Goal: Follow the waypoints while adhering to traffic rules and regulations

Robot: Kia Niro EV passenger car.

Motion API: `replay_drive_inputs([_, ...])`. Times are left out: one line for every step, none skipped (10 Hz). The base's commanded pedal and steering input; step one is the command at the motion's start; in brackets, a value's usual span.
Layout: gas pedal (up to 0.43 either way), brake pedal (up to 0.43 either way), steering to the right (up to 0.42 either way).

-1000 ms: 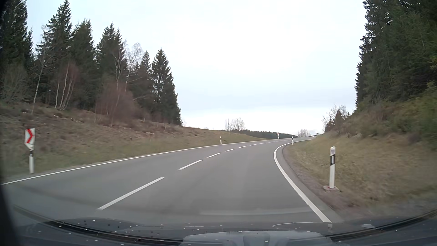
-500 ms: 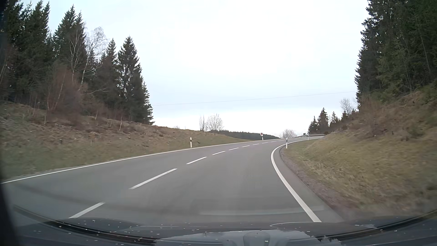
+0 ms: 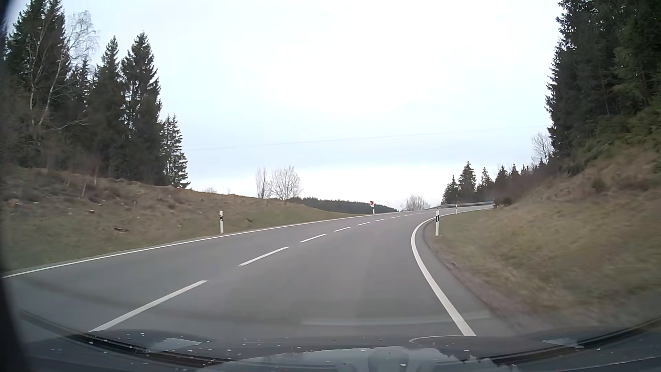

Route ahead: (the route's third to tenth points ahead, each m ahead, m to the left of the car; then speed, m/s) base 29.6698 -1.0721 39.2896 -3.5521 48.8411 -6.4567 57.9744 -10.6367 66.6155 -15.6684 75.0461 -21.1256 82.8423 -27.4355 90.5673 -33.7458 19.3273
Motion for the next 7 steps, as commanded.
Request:
replay_drive_inputs([0.22,0.0,0.038])
replay_drive_inputs([0.22,0.0,0.04])
replay_drive_inputs([0.22,0.0,0.043])
replay_drive_inputs([0.22,0.0,0.043])
replay_drive_inputs([0.22,0.0,0.043])
replay_drive_inputs([0.22,0.0,0.043])
replay_drive_inputs([0.22,0.0,0.043])
